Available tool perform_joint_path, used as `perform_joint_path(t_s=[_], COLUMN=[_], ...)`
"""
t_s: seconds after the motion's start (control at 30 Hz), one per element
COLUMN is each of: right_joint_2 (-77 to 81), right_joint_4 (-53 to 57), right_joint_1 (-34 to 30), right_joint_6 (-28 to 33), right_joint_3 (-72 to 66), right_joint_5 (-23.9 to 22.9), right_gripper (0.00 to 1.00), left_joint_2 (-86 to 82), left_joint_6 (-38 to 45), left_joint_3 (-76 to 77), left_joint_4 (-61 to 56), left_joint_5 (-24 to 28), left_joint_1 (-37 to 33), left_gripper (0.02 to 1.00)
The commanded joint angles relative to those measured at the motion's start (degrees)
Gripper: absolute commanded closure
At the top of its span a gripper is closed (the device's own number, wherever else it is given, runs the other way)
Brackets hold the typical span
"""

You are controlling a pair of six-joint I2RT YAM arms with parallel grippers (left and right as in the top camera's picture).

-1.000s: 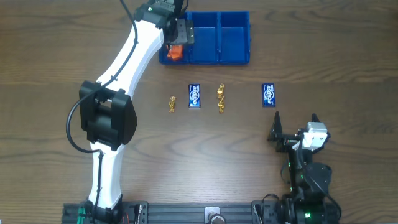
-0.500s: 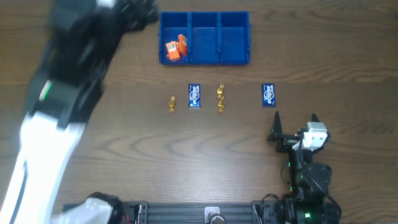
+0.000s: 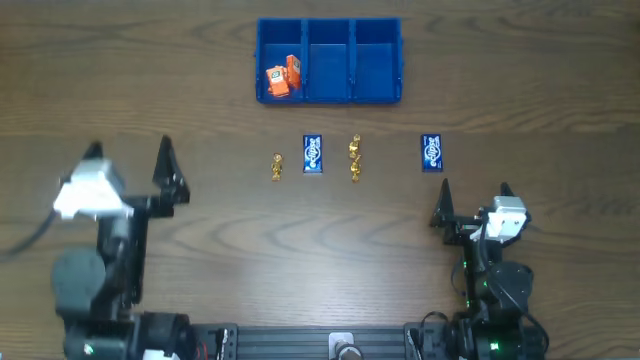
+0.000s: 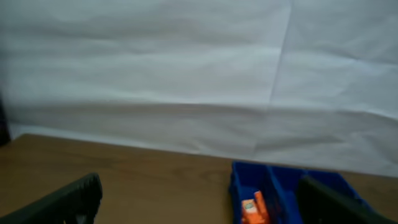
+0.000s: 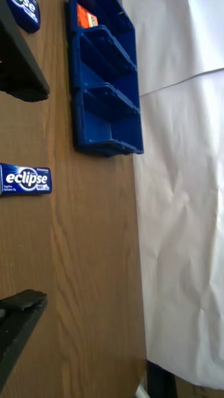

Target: Sort Candies Into Trays

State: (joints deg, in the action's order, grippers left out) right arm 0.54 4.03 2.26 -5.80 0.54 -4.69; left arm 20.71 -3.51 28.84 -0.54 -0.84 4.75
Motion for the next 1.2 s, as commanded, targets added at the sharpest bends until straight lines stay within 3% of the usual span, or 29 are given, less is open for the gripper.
perform_joint_path(t_s=[0.03, 0.2, 0.37, 0.47, 1.2], right_joint_2=[-0.3, -0.3, -0.3, -0.3, -0.3], right_joint_4=[0.4, 0.4, 0.4, 0.4, 0.4], right_joint_1=[-0.1, -0.1, -0.1, -0.1, -0.1], right_joint_6=[0.3, 0.3, 0.3, 0.3, 0.3], right_joint_3=[-0.1, -0.1, -0.1, -0.1, -0.1], right_joint_5=[-0.1, -0.1, -0.1, -0.1, -0.1], right_gripper=[0.001, 0.001, 0.001, 0.003, 0.001], left_joint_2=[-13.6, -20.6, -20.6, -20.5, -20.5], left_joint_6=[3.5, 3.3, 3.1, 3.1, 3.1], left_joint_3=[-14.0, -22.8, -28.7, -28.6, -28.6], left_joint_4=[-1.2, -1.1, -1.0, 4.2, 4.1], left_joint_5=[5.4, 5.8, 10.1, 10.8, 10.8], left_joint_1=[-5.3, -6.0, -6.0, -6.0, -6.0], left_gripper=[0.018, 0.018, 0.02, 0.02, 0.02])
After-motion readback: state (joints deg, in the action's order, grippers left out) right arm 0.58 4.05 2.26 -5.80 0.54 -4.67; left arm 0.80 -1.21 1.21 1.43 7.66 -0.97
